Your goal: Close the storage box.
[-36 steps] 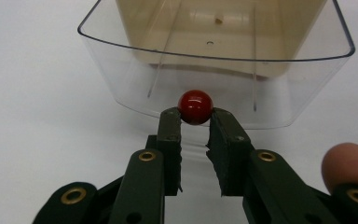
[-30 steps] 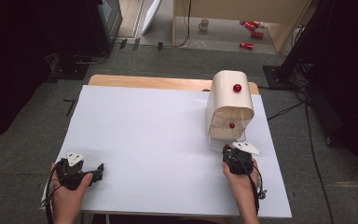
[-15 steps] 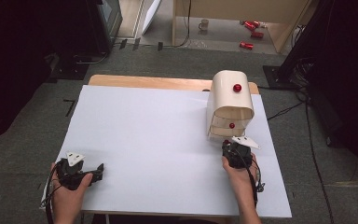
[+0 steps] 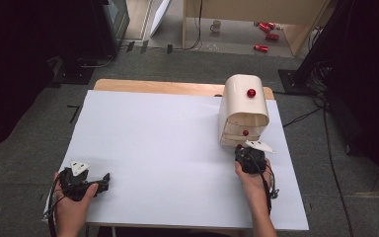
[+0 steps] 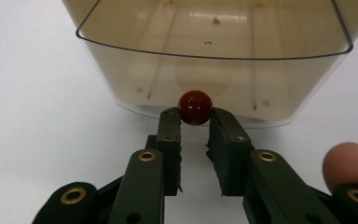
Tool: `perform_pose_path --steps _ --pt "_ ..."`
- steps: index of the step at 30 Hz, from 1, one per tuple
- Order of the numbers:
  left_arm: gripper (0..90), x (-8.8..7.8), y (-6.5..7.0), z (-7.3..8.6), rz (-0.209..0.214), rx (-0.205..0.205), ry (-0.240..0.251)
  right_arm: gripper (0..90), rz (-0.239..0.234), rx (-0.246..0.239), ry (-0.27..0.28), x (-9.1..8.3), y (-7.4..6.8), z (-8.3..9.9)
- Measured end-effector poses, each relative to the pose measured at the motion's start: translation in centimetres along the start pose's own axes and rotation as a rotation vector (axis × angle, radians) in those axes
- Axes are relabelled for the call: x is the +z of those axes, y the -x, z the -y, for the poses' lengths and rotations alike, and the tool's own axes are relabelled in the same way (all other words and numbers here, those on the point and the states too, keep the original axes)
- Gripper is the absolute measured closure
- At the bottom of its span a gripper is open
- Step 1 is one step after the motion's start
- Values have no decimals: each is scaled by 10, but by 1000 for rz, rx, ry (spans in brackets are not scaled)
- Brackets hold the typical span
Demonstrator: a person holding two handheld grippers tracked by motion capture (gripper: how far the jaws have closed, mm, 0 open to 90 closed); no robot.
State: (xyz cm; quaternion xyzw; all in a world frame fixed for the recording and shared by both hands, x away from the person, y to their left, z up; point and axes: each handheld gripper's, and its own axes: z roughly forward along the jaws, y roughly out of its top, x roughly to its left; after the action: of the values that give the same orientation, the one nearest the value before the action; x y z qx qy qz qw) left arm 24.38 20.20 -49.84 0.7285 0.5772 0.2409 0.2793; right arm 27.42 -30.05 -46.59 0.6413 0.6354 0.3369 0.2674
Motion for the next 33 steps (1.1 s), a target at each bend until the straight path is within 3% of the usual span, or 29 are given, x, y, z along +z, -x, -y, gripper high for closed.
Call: perform_pose_path --steps 13,16,19,21,26,33 --pt "0 0 0 0 0 0 0 720 2 -4 8 4 0 -1" --pt "0 0 0 0 0 0 0 540 -41 7 -8 5 2 1" --pt "0 0 0 0 0 0 0 251 -54 -9 -23 5 3 5" --pt "0 0 0 0 0 0 0 119 -57 -30 -34 3 3 7" --pt "0 0 0 0 -1 1 0 9 -105 -42 -26 -8 11 14" --pt "0 0 0 0 -1 1 0 0 -87 -54 -37 -18 23 24"
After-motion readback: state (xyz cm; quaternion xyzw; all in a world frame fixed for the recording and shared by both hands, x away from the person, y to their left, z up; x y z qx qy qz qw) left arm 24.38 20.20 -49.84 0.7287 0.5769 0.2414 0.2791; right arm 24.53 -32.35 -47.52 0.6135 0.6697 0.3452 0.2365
